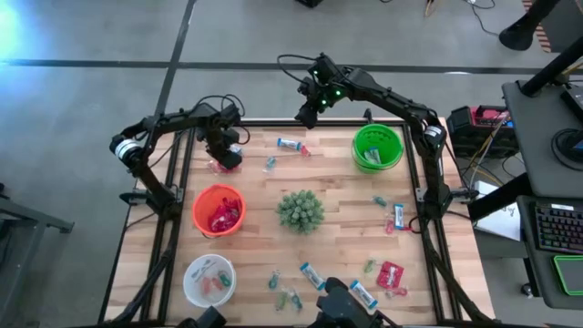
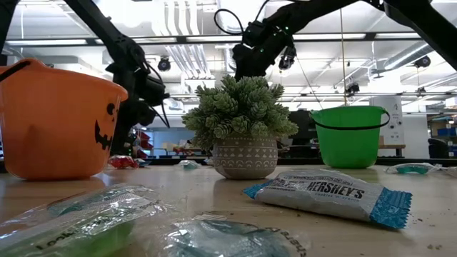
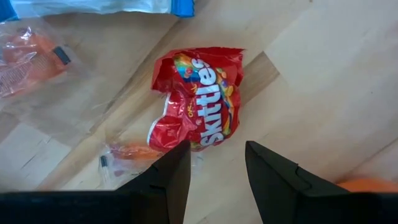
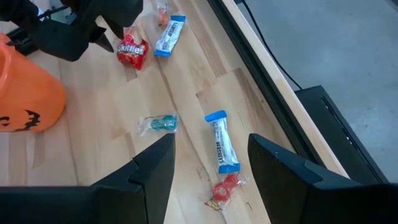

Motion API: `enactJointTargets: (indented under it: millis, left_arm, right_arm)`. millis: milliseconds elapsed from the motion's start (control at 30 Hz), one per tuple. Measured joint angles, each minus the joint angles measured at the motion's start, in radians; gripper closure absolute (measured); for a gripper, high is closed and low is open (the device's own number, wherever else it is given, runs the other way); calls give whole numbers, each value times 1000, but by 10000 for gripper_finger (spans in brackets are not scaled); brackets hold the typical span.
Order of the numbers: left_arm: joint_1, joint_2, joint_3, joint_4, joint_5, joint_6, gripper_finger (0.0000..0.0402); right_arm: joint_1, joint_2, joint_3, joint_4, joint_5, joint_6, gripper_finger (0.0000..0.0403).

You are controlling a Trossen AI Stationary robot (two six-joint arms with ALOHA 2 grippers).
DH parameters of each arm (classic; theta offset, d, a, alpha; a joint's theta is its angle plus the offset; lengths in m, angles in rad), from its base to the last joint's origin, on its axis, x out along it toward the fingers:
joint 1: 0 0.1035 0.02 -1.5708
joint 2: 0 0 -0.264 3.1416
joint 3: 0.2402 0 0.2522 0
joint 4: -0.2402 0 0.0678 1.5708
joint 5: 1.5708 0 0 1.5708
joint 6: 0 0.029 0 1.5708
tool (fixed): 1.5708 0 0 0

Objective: Sort candy
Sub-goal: Put the red candy into the orange bucket

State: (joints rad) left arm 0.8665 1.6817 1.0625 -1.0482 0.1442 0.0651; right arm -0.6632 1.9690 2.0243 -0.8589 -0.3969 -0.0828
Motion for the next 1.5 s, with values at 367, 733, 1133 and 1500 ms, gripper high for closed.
enactJointTargets:
  millis: [367,733,1133,1500]
  left_arm:
    - [0,0,-32,62,-6,-27,267]
    - [0,0,-75,81,-78,-75,267]
    - [0,0,-75,122,-73,-54,394]
    - [0,-3,-75,86,-53,-24,401]
  right_arm:
    - [0,0,0,0,0,0,209]
    - [0,0,0,0,0,0,209]
    - [0,0,0,-2,-4,1,209]
    - [0,1,0,-2,-4,-7,209]
